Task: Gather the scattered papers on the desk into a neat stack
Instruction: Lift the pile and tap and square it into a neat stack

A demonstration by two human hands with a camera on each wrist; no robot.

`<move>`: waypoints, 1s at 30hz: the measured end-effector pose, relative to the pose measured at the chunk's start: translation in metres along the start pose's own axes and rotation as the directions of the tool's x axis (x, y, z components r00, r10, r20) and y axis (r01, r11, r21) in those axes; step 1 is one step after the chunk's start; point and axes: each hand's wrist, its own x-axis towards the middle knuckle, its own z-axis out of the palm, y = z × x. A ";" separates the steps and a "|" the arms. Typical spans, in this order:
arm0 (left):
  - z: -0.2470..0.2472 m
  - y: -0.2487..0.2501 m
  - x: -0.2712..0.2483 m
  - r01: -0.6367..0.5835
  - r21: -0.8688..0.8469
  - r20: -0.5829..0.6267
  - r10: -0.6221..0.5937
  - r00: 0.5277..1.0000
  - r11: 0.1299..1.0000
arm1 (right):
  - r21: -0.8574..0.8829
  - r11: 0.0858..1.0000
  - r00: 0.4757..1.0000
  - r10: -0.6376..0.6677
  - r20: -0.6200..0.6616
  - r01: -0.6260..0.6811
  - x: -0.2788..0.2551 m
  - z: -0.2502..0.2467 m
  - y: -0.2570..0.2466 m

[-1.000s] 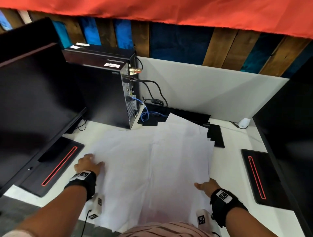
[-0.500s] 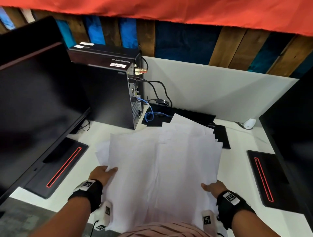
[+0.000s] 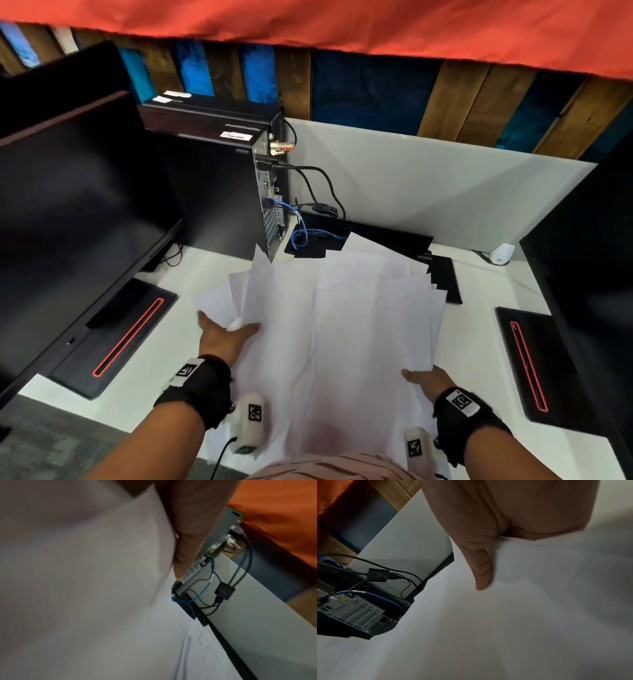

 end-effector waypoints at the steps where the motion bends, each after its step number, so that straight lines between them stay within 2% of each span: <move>1: 0.003 0.002 -0.003 -0.017 0.100 0.057 0.011 0.998 0.995 | 0.029 1.000 1.000 -0.010 0.004 0.010 0.000 -0.001 0.002; 2: 0.005 0.005 -0.007 -0.064 0.247 0.109 0.038 0.993 0.967 | 0.052 0.998 1.000 -0.019 0.007 0.019 -0.002 -0.001 0.003; 4: 0.008 0.010 -0.015 -0.174 0.490 0.117 0.134 0.984 0.854 | 0.086 0.995 0.999 -0.043 0.009 0.042 -0.005 -0.003 0.003; 6: 0.009 0.017 -0.023 -0.267 0.565 0.098 0.258 0.961 0.781 | 0.088 0.994 0.997 -0.068 -0.024 0.069 -0.007 -0.004 0.005; 12: -0.004 0.061 -0.052 -0.478 0.523 0.045 0.536 0.843 0.706 | 0.065 0.988 0.986 -0.130 -0.105 0.137 -0.016 -0.009 0.009; 15: -0.016 0.093 -0.068 -0.585 0.504 -0.006 0.680 0.733 0.635 | 0.071 0.987 0.986 -0.134 -0.102 0.141 -0.017 -0.015 0.010; 18: -0.032 0.125 -0.080 -0.661 0.451 -0.088 0.767 0.636 0.600 | 0.092 0.986 0.988 -0.131 -0.081 0.138 -0.021 -0.019 0.011; 21: -0.044 0.151 -0.086 -0.712 0.371 -0.177 0.798 0.576 0.596 | 0.098 0.985 0.988 -0.134 -0.071 0.140 -0.021 -0.020 0.013; 23: -0.048 0.165 -0.086 -0.725 0.325 -0.222 0.794 0.565 0.607 | 0.092 0.987 0.990 -0.127 -0.065 0.132 -0.023 -0.021 0.011; 25: -0.046 0.174 -0.086 -0.721 0.263 -0.257 0.767 0.589 0.641 | 0.087 0.989 0.992 -0.111 -0.053 0.116 -0.024 -0.022 0.010; 27: -0.037 0.175 -0.080 -0.704 0.194 -0.260 0.728 0.635 0.684 | 0.098 0.991 0.995 -0.092 -0.033 0.095 -0.027 -0.023 0.009; 30: -0.010 0.157 -0.059 -0.632 0.072 -0.196 0.632 0.750 0.772 | 0.225 0.972 0.998 -0.064 0.014 0.059 -0.029 -0.026 0.009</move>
